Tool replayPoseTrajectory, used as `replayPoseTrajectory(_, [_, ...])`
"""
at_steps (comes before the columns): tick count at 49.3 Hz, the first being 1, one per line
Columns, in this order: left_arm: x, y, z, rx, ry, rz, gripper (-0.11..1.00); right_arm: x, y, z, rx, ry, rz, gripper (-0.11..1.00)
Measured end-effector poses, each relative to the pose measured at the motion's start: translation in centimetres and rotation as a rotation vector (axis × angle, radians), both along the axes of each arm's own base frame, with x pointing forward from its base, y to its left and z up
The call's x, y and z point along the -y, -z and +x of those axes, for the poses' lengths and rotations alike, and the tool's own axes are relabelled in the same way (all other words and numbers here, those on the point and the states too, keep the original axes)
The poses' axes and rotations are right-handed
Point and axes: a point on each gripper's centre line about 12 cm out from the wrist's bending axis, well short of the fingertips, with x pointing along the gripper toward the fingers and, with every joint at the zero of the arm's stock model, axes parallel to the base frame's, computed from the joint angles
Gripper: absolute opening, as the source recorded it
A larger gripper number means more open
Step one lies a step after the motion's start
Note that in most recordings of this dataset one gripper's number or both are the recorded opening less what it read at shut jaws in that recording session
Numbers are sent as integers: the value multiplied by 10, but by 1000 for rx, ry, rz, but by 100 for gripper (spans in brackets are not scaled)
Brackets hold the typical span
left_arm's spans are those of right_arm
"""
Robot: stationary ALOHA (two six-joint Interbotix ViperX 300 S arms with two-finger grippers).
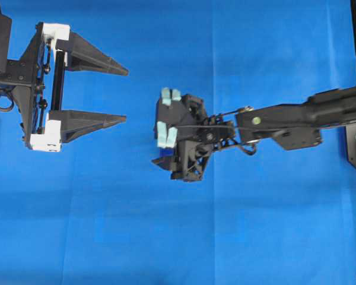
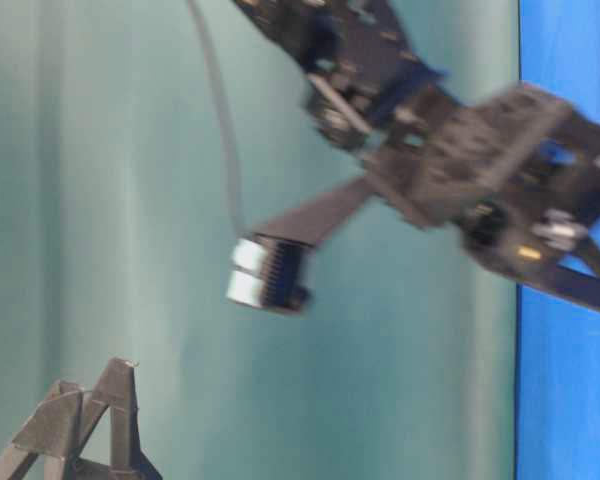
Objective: Handover the blue block to the right arm after grasping it with the left arm, then place it in the designated position.
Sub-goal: 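Open the right gripper and retract it to the right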
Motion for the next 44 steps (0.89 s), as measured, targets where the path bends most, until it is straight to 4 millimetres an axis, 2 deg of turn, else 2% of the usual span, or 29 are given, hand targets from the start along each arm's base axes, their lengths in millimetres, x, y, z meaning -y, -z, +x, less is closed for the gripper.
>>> replayPoseTrajectory(27, [0,0,0,0,0,0,93,11,-109,-58,91,41,-59,82])
replayPoseTrajectory(44, [0,0,0,0,0,0,93,18,-157,-91,149,65,-99,81])
